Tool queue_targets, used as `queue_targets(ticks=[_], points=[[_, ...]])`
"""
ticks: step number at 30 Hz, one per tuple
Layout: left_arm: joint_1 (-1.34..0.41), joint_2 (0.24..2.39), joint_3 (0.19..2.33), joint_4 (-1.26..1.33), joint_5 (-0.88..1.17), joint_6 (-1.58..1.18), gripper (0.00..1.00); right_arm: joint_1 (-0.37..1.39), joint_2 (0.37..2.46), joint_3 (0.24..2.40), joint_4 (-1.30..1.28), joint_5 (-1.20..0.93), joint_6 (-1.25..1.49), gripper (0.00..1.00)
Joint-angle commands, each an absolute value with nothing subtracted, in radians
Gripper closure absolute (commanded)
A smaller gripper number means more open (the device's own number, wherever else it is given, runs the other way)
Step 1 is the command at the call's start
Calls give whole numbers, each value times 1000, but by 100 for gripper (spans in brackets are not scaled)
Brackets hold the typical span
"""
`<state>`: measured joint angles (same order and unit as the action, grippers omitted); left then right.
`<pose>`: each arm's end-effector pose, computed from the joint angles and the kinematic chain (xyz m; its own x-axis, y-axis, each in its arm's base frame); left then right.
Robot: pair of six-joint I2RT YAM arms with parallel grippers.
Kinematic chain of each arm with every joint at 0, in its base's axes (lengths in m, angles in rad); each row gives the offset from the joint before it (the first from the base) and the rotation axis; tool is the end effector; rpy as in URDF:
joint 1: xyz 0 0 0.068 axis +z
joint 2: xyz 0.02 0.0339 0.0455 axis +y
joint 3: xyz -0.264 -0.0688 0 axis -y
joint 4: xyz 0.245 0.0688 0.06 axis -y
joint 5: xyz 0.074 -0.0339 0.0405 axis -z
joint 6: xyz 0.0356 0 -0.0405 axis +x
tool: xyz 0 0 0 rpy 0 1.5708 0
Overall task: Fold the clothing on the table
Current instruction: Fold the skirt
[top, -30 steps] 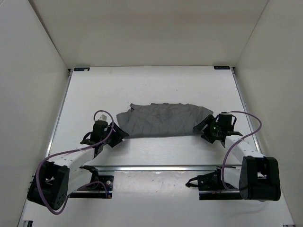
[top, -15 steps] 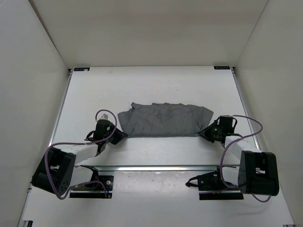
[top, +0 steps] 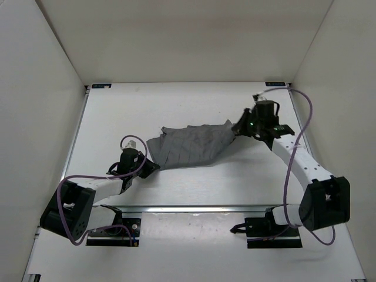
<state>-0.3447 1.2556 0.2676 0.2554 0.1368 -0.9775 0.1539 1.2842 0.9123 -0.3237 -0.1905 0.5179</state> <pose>0.1907 -0.0736 0.1199 -0.7086 -0.6183 -0.3400 -0.2814 0.6895 -0.6674 0.2747 0.0494 0.2638 -0.6959 0.3840 -0.6069 0.0579 0.8723 0.4855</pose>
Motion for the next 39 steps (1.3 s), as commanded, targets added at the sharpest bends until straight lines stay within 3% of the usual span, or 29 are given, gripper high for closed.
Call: queue_targets(ticks=[1, 7, 14, 27, 39], points=[[-344, 1255, 255, 293, 112, -965, 100, 279, 1363, 1069, -391, -192, 396, 100], [-339, 1258, 262, 308, 120, -948, 100, 544, 1534, 1210, -325, -244, 364, 100], [-330, 1264, 221, 347, 135, -946, 100, 736, 1759, 1431, -367, -261, 324, 100], [-307, 1215, 186, 353, 146, -927, 100, 811, 1980, 1552, -370, -465, 360, 100], [-304, 1252, 181, 371, 155, -908, 100, 882, 2097, 1709, -459, -517, 342, 100]])
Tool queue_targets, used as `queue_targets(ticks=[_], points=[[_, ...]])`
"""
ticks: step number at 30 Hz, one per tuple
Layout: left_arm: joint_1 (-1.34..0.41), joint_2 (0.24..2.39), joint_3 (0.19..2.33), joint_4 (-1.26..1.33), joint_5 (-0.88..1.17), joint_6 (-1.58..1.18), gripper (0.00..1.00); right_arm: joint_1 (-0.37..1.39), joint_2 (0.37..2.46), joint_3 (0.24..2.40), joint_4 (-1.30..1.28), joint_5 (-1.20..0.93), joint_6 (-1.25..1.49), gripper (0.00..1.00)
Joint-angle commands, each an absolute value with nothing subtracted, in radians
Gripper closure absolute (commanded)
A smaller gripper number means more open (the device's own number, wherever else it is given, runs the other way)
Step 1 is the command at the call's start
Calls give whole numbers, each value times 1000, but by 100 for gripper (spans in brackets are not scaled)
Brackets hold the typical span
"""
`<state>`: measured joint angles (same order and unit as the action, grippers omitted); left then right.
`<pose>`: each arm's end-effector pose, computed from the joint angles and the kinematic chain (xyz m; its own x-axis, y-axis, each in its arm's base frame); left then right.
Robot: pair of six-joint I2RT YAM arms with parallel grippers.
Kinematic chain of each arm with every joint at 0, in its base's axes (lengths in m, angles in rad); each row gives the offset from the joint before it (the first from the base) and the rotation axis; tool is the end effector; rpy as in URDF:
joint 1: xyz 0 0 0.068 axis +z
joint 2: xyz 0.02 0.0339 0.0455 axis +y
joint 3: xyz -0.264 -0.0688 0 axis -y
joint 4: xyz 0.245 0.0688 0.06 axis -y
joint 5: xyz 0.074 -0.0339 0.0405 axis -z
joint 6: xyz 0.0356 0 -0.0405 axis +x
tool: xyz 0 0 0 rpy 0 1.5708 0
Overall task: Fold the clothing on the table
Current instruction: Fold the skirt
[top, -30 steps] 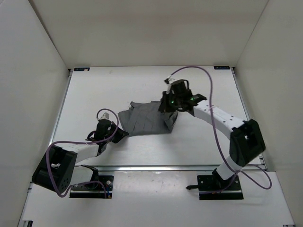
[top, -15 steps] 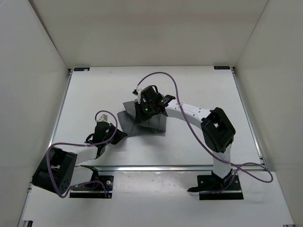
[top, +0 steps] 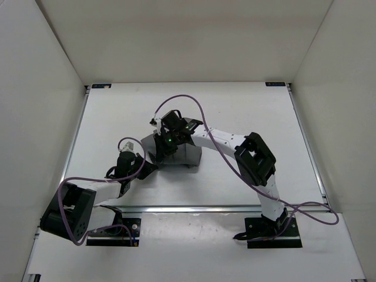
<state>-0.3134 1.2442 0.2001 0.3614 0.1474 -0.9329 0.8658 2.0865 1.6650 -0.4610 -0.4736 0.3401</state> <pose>0.1840 -0.0651 0.1130 -0.6895 -0.6119 -0.3876 -0.2360 0.6957 -0.6785 0.2892 0.3650 0.2161 -0.7606 -0.4358 -0.4813 -0.6490 0.5319 0.5440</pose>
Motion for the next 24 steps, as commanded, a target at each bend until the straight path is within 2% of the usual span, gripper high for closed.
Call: queue_targets(ticks=[1, 4, 5, 6, 7, 8, 9, 10, 12, 15, 17, 20, 22, 24], points=[[-298, 1249, 179, 373, 155, -902, 100, 881, 2098, 1706, -453, -537, 342, 100], [-290, 1236, 170, 384, 170, -911, 100, 873, 2124, 1724, -466, -592, 331, 100], [-288, 1230, 172, 380, 173, -908, 97, 876, 2125, 1738, -471, -606, 322, 90], [-287, 1220, 173, 373, 173, -910, 93, 880, 2125, 1749, -479, -621, 290, 75], [-287, 1215, 166, 373, 187, -914, 83, 884, 2112, 1755, -479, -609, 275, 64], [-275, 1206, 170, 367, 189, -920, 67, 888, 2105, 1752, -474, -598, 267, 53], [-272, 1192, 166, 365, 211, -931, 59, 894, 2073, 1732, -462, -575, 255, 48], [-272, 1174, 163, 351, 218, -943, 52, 899, 2036, 1705, -422, -545, 255, 46], [-270, 1128, 158, 312, 230, -953, 46, 888, 1964, 1627, -344, -508, 270, 44], [-261, 1027, 143, 214, 219, -962, 44, 841, 1811, 1487, -228, -471, 313, 41], [-252, 935, 124, 163, 216, -965, 44, 796, 1770, 1416, -183, -488, 333, 45], [-226, 847, 107, 95, 221, -977, 44, 700, 1724, 1332, -164, -556, 342, 59], [-227, 838, 119, 80, 219, -971, 44, 667, 1724, 1306, -173, -594, 331, 60], [-230, 835, 136, 103, 242, -969, 43, 646, 1700, 1282, -189, -598, 319, 57]])
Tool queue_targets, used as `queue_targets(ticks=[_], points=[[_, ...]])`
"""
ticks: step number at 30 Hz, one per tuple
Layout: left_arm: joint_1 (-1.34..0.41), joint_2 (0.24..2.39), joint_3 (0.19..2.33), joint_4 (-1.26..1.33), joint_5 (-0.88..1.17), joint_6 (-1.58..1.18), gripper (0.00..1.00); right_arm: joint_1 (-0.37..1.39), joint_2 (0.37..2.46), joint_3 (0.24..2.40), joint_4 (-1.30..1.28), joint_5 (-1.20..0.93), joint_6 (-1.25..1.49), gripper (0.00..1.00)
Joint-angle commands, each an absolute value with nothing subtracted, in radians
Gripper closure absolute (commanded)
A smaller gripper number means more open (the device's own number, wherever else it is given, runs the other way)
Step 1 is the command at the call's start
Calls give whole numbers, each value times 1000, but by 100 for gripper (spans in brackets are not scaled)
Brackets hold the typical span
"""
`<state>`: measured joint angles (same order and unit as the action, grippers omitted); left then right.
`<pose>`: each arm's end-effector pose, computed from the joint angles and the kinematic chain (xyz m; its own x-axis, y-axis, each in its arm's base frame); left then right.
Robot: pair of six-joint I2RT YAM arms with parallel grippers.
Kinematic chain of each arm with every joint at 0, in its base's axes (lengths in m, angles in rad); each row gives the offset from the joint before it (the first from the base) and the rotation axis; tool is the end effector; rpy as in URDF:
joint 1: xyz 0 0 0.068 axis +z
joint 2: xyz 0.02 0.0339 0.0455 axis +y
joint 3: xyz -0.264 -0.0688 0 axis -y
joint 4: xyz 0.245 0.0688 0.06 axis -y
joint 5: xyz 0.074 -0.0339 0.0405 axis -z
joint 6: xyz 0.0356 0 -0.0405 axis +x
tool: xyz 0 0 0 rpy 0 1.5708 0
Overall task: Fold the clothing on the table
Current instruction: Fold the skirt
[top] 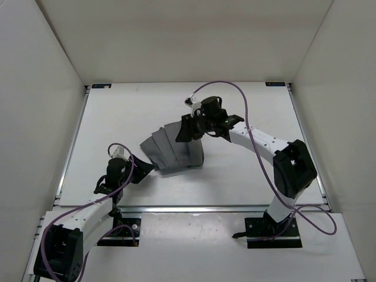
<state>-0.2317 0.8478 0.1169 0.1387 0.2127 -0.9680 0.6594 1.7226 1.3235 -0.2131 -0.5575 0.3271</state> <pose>0.1521 -0.0436 0.1319 -0.6333 -0.6779 -0.3733 -0.2236 0.6221 -0.7503 0.3001 0.2564 0.2747 -0.7071 -0.2031 -0.6773 -0.6704 0.4970 0.5509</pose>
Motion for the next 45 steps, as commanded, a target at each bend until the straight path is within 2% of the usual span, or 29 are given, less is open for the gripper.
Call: queue_targets(ticks=[1, 9, 11, 14, 15, 18, 20, 22, 23, 24, 26, 32, 45], points=[[-232, 848, 138, 139, 238, -983, 43, 631, 1698, 1263, -189, -592, 315, 56], [-281, 969, 248, 254, 236, -999, 41, 583, 1683, 1148, -120, -584, 338, 58], [-299, 1023, 270, 291, 244, -1006, 43, 577, 1701, 1135, -107, -595, 347, 65], [-313, 1092, 311, 324, 279, -1006, 46, 574, 1710, 1135, -109, -607, 338, 65], [-313, 1115, 319, 328, 273, -1003, 49, 574, 1709, 1141, -104, -612, 339, 63], [-318, 1155, 342, 331, 282, -996, 87, 555, 1709, 1134, -98, -608, 341, 63], [-298, 1161, 351, 307, 299, -988, 93, 549, 1692, 1131, -100, -621, 347, 64], [-276, 1132, 354, 247, 313, -962, 84, 543, 1681, 1121, -103, -620, 345, 63], [-264, 1099, 338, 207, 302, -954, 69, 545, 1669, 1112, -98, -615, 342, 62], [-247, 1082, 337, 193, 299, -956, 61, 540, 1667, 1103, -94, -617, 341, 62], [-244, 1026, 321, 149, 282, -954, 57, 535, 1654, 1086, -77, -621, 350, 62], [-279, 1058, 319, 127, 304, -982, 48, 538, 1644, 1074, -55, -638, 364, 62], [-272, 1034, 316, 55, 290, -962, 48, 525, 1621, 1041, -26, -655, 384, 62]])
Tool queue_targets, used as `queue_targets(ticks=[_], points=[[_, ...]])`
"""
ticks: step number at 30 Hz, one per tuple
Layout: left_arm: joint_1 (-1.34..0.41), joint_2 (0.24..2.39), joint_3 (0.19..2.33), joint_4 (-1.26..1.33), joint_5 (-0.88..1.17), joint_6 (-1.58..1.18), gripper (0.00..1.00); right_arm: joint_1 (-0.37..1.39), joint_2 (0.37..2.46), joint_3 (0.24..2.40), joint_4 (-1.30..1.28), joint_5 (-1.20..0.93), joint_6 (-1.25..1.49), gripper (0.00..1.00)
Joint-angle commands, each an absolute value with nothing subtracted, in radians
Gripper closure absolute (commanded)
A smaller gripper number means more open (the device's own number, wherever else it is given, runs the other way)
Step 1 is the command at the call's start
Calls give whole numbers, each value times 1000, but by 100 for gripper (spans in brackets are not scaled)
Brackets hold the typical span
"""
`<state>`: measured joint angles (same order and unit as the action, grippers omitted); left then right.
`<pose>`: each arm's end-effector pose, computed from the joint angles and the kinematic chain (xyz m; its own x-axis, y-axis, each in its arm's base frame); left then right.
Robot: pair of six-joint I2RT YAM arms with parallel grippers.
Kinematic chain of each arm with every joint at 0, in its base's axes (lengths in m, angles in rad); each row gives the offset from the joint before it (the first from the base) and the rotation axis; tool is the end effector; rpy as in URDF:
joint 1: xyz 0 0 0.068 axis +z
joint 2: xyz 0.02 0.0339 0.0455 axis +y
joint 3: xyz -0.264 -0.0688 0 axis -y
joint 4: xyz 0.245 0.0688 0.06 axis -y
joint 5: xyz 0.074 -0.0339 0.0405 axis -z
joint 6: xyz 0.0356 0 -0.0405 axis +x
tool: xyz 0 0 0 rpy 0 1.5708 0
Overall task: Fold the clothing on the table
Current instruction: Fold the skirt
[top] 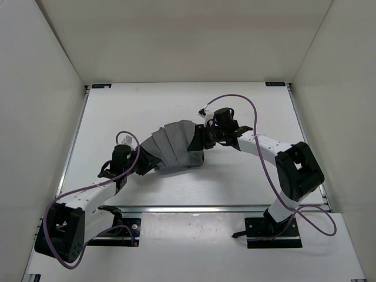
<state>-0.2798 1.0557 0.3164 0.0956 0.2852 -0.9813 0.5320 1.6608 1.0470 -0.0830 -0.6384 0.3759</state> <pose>0.1875 -0.0643 0.1576 -0.7207 -0.6228 -0.3043 -0.2119 0.6160 -0.7588 0.2971 0.1995 0.2185 -0.8086 -0.1339 -0.5730 -0.5422 0.5476 0.6373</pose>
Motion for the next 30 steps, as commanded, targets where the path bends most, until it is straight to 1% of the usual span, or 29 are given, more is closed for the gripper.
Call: queue_targets(ticks=[1, 7, 10, 11, 12, 13, 14, 16, 18, 19, 23, 25, 27, 29, 30], points=[[-275, 1031, 311, 49, 284, -959, 48, 525, 1621, 1037, -26, -660, 387, 62], [-273, 1011, 259, 97, 275, -996, 47, 528, 1626, 1035, -12, -672, 391, 61], [-279, 1055, 267, 147, 233, -997, 48, 525, 1635, 1035, -8, -681, 394, 62], [-278, 1071, 282, 155, 229, -993, 50, 523, 1635, 1034, -8, -678, 394, 62], [-272, 1107, 296, 181, 227, -982, 63, 525, 1641, 1035, -5, -675, 393, 62], [-265, 1142, 310, 213, 250, -977, 82, 528, 1634, 1034, -8, -680, 393, 62], [-255, 1164, 336, 230, 274, -977, 99, 525, 1632, 1038, -11, -684, 387, 62], [-265, 1164, 379, 216, 265, -962, 100, 526, 1629, 1032, -27, -683, 387, 62], [-288, 1161, 448, 170, 169, -928, 100, 523, 1621, 1026, -11, -681, 382, 62], [-290, 1163, 448, 152, 169, -913, 100, 519, 1629, 1017, -8, -690, 380, 63], [-227, 1222, 446, 218, 186, -904, 100, 518, 1634, 1006, 21, -709, 388, 75], [-222, 1250, 439, 244, 166, -907, 100, 520, 1657, 1011, 28, -724, 390, 78], [-219, 1310, 442, 268, 143, -887, 100, 532, 1669, 1015, 37, -729, 394, 81], [-216, 1376, 465, 262, 138, -877, 100, 545, 1693, 1019, 51, -736, 400, 89], [-218, 1409, 469, 279, 138, -871, 100, 552, 1703, 1029, 66, -739, 406, 91]])
